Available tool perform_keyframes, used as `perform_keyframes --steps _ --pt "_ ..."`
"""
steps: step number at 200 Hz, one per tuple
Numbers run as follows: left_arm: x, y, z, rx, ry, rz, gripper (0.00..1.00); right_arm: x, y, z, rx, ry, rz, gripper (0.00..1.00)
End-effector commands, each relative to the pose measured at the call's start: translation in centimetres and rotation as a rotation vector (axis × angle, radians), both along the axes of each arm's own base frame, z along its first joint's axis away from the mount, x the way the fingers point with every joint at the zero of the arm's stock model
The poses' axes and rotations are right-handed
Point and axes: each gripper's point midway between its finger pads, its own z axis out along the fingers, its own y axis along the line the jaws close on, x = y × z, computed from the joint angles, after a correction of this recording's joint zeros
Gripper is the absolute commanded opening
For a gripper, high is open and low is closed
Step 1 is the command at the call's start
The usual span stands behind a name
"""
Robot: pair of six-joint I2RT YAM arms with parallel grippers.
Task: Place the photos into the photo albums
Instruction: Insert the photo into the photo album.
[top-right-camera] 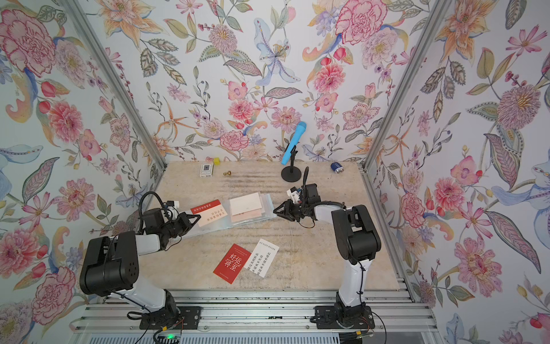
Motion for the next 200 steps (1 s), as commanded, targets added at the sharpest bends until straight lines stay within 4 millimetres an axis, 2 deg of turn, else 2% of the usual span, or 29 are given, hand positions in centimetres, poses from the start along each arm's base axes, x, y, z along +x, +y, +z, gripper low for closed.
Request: perform_keyframes --steps 1,71,75,97,123,200 --pt "-0.7 1.1 -0.3 0.120 0.027 -0.003 0.00 0.0 0.1 -0.9 -0.017 0.008 0.011 0.35" --pt "-1.0 0.1 -0.2 0.043 0.017 -0.028 0.00 0.0 0.2 -1.1 -0.019 0.009 0.015 0.35" --pt "-1.1 0.0 -1.0 0.025 0.043 -0.030 0.00 0.1 0.2 -1.1 -0.018 0.011 0.014 0.35" --pt "-0.8 -0.4 -0.6 -0.029 0.023 -0.033 0.00 0.0 0.2 -1.2 -0.019 0.012 0.015 0.35" --pt "-0.9 -0.8 -1.3 -0.072 0.043 -0.036 0.00 0.0 0.2 -1.1 -0.019 0.010 0.014 0.35" --pt "-1.4 -0.6 -3.0 -0.032 0.108 -0.044 0.00 0.1 0.1 -1.1 -0.019 0.009 0.011 0.35"
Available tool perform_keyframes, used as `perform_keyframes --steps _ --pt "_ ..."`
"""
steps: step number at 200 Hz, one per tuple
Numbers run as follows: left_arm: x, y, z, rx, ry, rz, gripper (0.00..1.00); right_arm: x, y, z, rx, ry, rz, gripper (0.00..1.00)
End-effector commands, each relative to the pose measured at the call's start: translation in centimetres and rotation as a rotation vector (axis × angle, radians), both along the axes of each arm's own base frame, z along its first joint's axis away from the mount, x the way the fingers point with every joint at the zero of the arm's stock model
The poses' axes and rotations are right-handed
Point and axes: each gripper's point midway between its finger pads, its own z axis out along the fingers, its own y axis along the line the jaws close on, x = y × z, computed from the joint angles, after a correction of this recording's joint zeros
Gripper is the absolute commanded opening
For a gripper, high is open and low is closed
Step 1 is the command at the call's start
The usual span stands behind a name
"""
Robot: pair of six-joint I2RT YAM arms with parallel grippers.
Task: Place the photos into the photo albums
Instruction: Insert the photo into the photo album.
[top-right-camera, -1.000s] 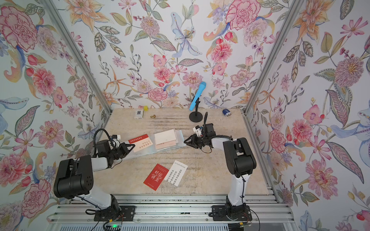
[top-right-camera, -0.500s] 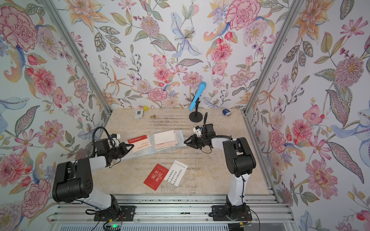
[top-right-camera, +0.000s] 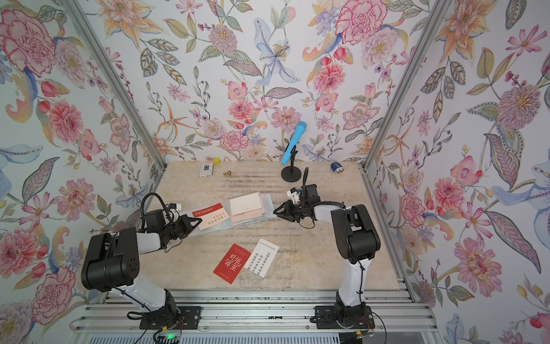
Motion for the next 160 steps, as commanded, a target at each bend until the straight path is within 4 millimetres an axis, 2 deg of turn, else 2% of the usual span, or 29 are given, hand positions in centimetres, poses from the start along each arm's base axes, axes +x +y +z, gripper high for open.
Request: perform_keyframes --steps 1,160 --pt "-0.4 0.0 -0.7 0.018 0.022 -0.020 0.00 0.3 0.2 -0.6 -0.013 -0.002 0.008 0.35" --pt "0.4 -1.5 -1.8 -0.002 0.045 -0.066 0.00 0.1 0.3 -0.2 -0.009 -0.006 0.010 0.35"
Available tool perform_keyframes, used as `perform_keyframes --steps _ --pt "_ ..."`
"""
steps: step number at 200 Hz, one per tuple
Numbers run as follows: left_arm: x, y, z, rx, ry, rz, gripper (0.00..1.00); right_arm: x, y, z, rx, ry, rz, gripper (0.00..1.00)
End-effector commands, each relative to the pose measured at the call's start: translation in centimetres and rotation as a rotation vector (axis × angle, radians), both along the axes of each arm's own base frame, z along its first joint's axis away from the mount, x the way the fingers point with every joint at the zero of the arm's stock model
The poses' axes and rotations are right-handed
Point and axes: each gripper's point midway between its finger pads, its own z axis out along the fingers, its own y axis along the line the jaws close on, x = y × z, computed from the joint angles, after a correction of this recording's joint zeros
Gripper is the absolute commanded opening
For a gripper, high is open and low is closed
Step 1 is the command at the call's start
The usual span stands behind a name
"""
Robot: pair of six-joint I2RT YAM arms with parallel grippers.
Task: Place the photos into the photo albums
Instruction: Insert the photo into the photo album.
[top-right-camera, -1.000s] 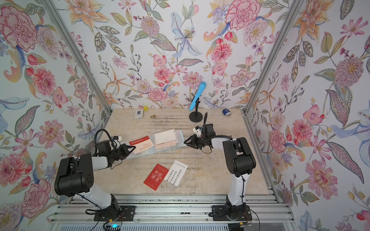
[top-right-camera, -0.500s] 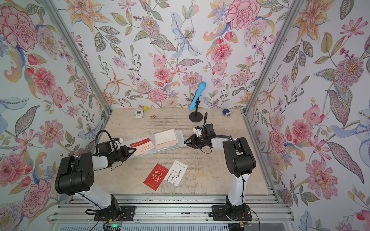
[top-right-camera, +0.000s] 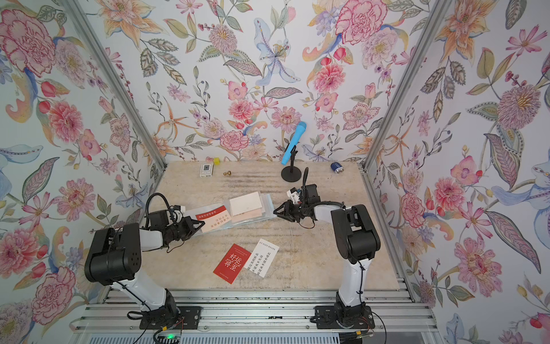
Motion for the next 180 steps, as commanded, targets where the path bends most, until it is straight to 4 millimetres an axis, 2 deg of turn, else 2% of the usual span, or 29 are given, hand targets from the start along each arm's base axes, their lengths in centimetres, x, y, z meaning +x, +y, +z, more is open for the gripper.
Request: perform_keyframes --steps 1,54,180 --pt "0.6 -0.5 0.2 0.000 -0.023 -0.030 0.00 0.1 0.3 -0.2 -0.010 -0.006 0.009 0.35" --pt "1.1 -1.6 -0.1 -0.002 -0.016 -0.059 0.00 0.1 0.3 -0.4 -0.011 -0.003 0.011 0.35" --pt "3.4 -3.7 0.4 0.027 -0.027 -0.118 0.00 0.1 0.3 0.3 -0.009 -0.013 0.011 0.35"
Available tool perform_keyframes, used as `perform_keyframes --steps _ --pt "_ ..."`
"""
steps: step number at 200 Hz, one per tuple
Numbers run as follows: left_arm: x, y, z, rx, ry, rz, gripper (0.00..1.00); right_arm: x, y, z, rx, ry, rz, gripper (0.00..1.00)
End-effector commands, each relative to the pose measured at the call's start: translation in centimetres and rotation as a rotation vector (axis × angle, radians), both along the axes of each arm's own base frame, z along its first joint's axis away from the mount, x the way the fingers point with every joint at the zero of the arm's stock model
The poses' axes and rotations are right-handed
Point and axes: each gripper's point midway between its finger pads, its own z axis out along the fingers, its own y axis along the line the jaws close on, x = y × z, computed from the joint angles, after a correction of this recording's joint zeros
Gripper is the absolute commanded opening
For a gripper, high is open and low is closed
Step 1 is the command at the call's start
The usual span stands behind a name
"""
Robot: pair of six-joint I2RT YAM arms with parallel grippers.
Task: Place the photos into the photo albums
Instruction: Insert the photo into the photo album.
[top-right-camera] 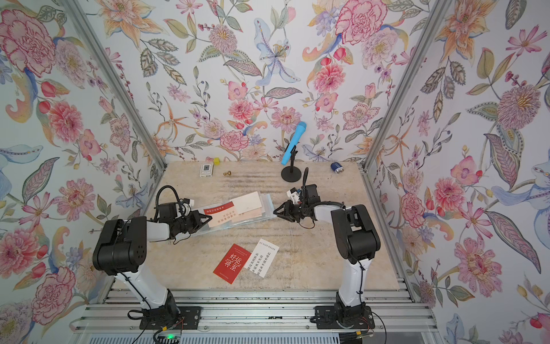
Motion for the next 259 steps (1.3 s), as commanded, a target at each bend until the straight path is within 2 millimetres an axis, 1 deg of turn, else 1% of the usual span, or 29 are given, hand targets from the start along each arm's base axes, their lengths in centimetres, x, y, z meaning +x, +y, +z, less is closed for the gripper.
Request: perform_keyframes --steps 1,24,58,106,116,134,160,175,185,212,259 --pt "0.7 -0.6 -0.1 0.020 -0.007 -0.024 0.00 0.1 0.3 0.2 -0.008 -0.014 0.011 0.35" --pt "1.3 -1.6 0.0 0.027 -0.011 -0.049 0.00 -0.1 0.3 0.4 -0.012 -0.018 0.010 0.35" --pt "2.1 -2.9 0.2 0.031 -0.018 -0.075 0.00 -0.4 0.2 0.0 -0.015 -0.009 0.011 0.35" --pt "2.7 -4.7 0.1 0.030 -0.020 -0.109 0.00 -0.5 0.1 0.1 -0.018 -0.012 0.009 0.35" --pt "2.7 -5.0 0.1 0.032 -0.022 -0.115 0.04 -0.5 0.1 -0.1 -0.019 -0.009 0.010 0.35" --pt "2.9 -5.1 -0.1 0.048 -0.017 -0.114 0.16 -0.7 0.1 0.0 -0.020 -0.009 0.012 0.35" --pt "3.2 -5.2 -0.2 0.090 -0.008 -0.120 0.24 -0.8 0.0 -0.2 -0.021 -0.007 0.011 0.35" --pt "3.5 -5.3 -0.2 0.114 -0.001 -0.126 0.26 -0.8 -0.1 -0.2 -0.023 -0.006 0.010 0.35" --pt "3.5 -5.5 -0.3 0.130 0.007 -0.133 0.30 -0.8 0.0 -0.3 -0.023 -0.007 0.010 0.35" --pt "3.5 -5.7 -0.8 0.204 0.042 -0.153 0.34 -0.8 0.0 -0.2 -0.023 -0.009 0.011 0.35" --pt "3.7 -5.8 -1.2 0.297 0.073 -0.168 0.36 -0.9 -0.1 -0.6 -0.027 -0.003 0.013 0.35"
